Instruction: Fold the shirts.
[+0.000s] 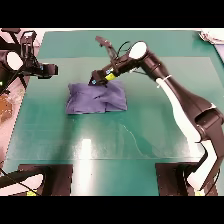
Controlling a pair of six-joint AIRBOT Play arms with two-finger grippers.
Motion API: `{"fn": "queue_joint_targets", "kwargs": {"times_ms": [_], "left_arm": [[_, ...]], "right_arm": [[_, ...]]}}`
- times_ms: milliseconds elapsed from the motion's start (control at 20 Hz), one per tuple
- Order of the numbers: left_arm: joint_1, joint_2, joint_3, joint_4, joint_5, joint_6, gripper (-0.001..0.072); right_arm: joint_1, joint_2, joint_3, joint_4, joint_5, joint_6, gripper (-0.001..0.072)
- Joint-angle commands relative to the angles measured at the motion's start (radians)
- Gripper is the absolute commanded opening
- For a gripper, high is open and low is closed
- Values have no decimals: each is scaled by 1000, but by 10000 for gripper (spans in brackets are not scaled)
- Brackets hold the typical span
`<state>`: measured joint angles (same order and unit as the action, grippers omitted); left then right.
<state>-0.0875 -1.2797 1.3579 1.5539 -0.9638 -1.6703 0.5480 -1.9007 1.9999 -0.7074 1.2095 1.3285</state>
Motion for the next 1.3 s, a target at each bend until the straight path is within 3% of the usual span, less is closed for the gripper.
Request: {"fn": "queue_joint_targets", "kwargs": {"times_ms": [0,650,700,750,800,1150,1200,1250], "left_arm": [[2,1,0,-21,-2,3,22],[2,1,0,-72,-7,12,23],[2,1,0,-74,-7,12,23],[2,1,0,-74,-7,13,23],[2,1,0,-74,-7,13,23],[2,1,0,-84,-17,16,23],[2,1,0,-84,-19,24,23],[2,1,0,-83,-24,31,23]], "right_arm": [[44,-64,0,0,-85,17,18],[60,-127,0,69,-226,39,43],[60,-127,0,86,-227,38,138],[60,-127,0,95,-227,35,308],[60,-127,0,116,-226,31,364],[60,-124,3,280,-230,-35,369],[50,-118,3,292,-229,-66,406],[37,-108,2,288,-224,-66,521]]}}
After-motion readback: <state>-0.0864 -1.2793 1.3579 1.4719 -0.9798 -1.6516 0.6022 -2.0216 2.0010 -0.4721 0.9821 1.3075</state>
